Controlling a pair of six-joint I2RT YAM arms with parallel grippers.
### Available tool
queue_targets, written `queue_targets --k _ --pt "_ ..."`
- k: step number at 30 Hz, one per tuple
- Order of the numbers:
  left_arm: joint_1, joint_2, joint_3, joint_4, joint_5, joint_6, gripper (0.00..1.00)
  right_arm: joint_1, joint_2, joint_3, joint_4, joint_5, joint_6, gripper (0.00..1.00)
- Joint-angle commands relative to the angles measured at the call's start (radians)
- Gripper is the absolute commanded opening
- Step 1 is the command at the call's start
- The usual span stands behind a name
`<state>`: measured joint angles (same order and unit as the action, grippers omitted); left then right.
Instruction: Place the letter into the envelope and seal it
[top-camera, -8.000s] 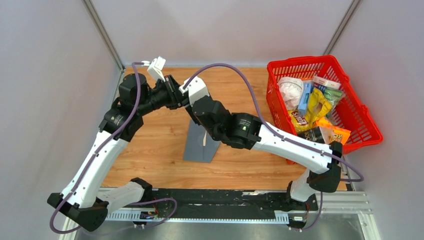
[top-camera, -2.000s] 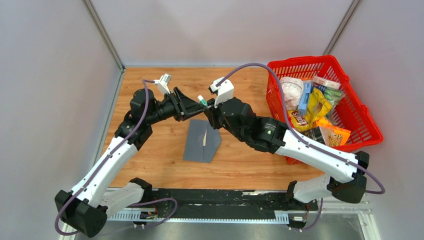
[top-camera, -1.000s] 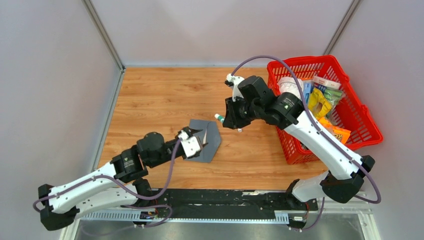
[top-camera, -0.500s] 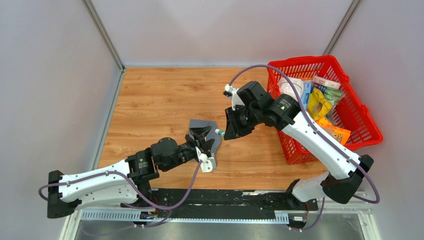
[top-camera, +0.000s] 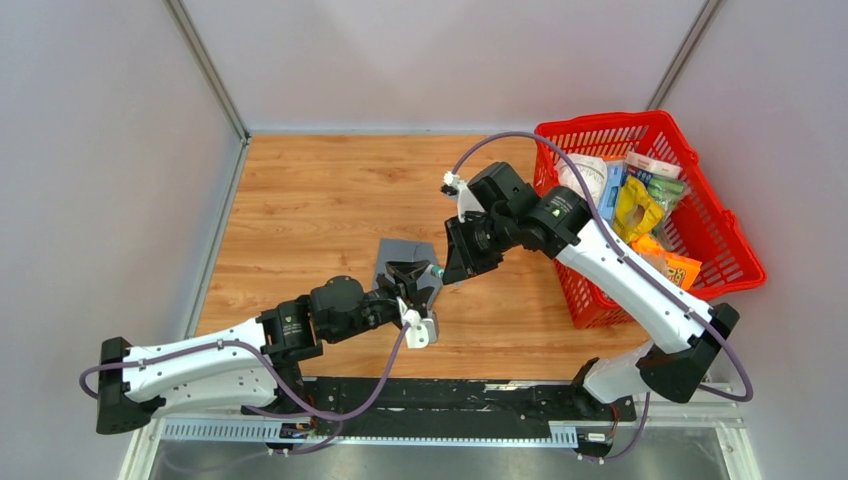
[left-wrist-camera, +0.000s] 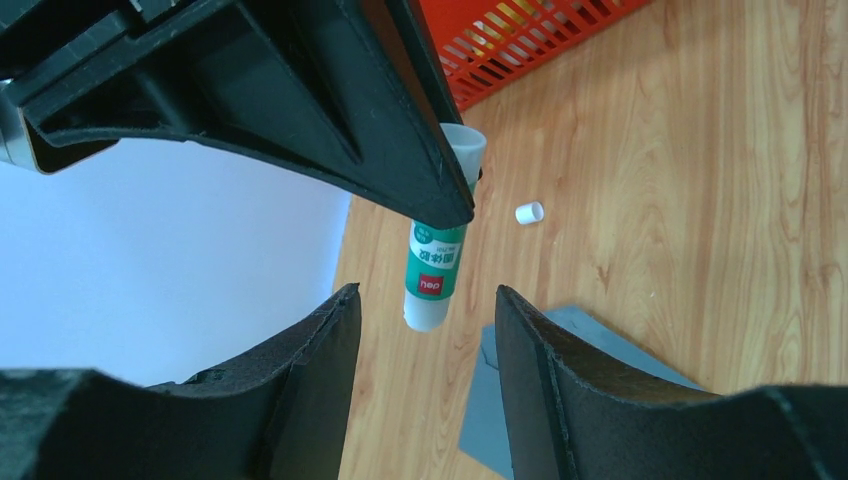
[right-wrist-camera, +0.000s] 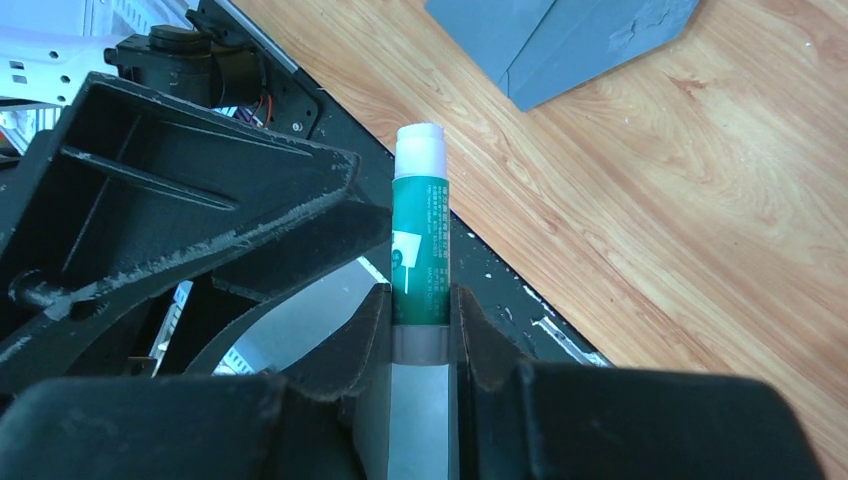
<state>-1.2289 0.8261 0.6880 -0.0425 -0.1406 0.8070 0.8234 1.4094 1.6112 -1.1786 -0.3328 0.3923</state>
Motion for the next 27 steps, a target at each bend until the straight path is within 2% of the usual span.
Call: queue_targets --k 1,22,27 --pt "-0.001 0.019 0.002 0.013 0.030 -0.040 0.59 0.002 0.014 0.047 0.011 -0.051 0.017 0.00" --pt "0.052 0.028 -0.038 0.095 0.084 -0.103 0.54 0.011 0.023 0.053 0.008 -0.089 0.028 0.00" --pt "0.054 0.030 -0.041 0.105 0.081 -0.109 0.47 0.013 0.025 0.049 0.011 -0.095 0.028 0.00"
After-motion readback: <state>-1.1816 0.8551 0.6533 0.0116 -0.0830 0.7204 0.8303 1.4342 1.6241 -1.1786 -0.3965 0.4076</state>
